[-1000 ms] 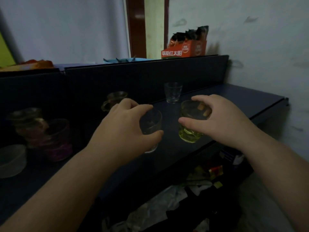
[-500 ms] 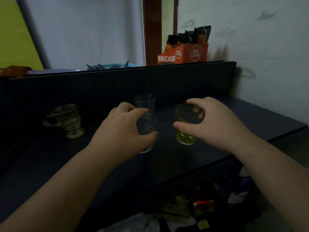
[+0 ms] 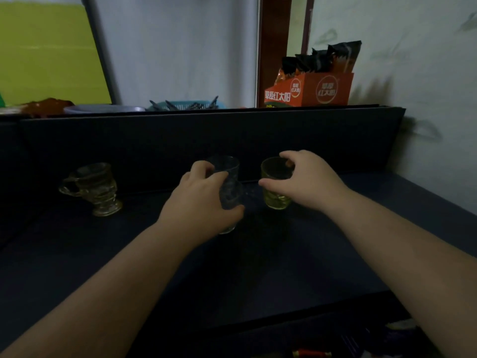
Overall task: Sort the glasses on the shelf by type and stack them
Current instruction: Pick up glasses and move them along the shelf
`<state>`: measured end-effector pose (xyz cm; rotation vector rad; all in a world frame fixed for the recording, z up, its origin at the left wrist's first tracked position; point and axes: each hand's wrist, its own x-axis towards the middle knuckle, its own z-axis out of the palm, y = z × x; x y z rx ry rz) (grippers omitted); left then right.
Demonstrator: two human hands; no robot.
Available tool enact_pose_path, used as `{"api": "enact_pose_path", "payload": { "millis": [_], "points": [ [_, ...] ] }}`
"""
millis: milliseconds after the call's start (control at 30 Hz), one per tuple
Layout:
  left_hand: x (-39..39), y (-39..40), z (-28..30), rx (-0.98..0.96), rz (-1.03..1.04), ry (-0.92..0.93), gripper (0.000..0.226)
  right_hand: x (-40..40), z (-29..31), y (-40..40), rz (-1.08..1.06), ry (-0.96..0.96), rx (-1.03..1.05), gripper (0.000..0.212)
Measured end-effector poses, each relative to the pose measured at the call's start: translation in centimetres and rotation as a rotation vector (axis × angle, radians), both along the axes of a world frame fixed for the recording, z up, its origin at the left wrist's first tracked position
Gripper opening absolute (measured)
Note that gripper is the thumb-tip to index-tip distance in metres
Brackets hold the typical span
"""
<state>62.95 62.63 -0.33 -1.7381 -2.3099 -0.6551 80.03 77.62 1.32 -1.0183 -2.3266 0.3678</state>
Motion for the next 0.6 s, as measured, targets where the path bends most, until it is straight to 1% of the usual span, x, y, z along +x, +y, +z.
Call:
{"api": "enact_pose_path", "payload": {
  "millis": [133,333,433,600],
  "points": [
    [-0.5,1.8,0.2,-0.046,-0.02,0.023,0.076,-2.5,-0.7,2.6,0.003,-0.045,-0.017,0.097],
    [-1.2,3.7,0.5,-0.111,0.023,0.024,0.081,-5.0,-1.0,5.5,-0.026,-0.076,-0.035,0.099],
    [-1.0,4.0,0.3,-0.111,0.034,0.029,0.078,-5.9,-1.0,6.3,-0.014,-0.08,-0.06,0.099],
    [-0.4,4.7,0.3,-0.097,0.067,0.029,0.084,-6.9,-1.0,7.1,0.033,-0.071,-0.052,0.098]
  ]
}}
